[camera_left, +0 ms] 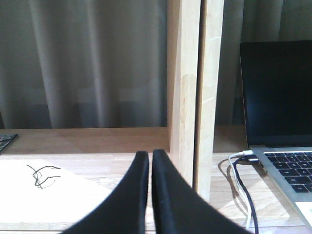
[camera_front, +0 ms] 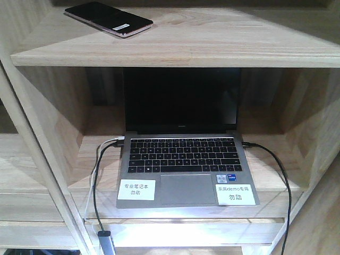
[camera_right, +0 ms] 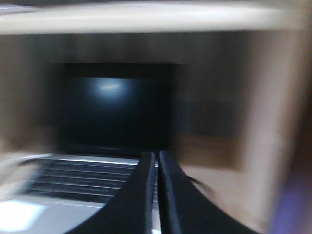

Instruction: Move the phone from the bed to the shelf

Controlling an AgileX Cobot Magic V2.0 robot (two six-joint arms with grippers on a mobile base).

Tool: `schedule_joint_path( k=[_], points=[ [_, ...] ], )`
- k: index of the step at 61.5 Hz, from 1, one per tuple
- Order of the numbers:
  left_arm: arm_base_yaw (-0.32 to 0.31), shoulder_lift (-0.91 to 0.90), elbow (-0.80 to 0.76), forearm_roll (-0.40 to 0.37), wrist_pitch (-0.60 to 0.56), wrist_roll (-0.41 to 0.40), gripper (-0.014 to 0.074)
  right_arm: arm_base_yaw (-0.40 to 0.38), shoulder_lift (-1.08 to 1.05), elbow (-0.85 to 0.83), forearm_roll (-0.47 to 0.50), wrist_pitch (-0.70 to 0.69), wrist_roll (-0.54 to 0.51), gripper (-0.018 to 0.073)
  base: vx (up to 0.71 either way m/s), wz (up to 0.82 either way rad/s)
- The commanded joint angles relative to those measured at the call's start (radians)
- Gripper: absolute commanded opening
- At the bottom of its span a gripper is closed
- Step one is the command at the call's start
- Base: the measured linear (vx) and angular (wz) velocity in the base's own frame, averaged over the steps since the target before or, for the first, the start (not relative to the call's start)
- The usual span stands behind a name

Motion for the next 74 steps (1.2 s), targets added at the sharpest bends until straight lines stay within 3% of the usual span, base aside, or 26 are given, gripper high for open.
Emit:
schedule_joint_path(
  k=[1,13,26,74],
  points=[
    [0.003,-0.006,-0.025,-0.010,-0.072,-0.009,0.0001,-0.074,-0.059,0.045,-0.011,-0.083,0.004,-0.0006,0.00,0.00],
    [0.003,-0.006,-0.025,-0.010,-0.072,-0.009,0.0001,-0.130,-0.171,0.174,-0.017,-0.130,0.000,-0.0006,0.00,0.00],
    [0.003,-0.006,-0.025,-0.010,-0.072,-0.009,0.0001,-0.129,-0.217,0.362,-0.018,-0.399,0.001,-0.0006,0.00,0.00],
    [0.003,-0.006,-0.025,-0.010,-0.072,-0.009,0.0001,-0.129,-0.216,0.357,-0.045,-0.382,-0.026,-0.0006,0.00,0.00]
  ],
)
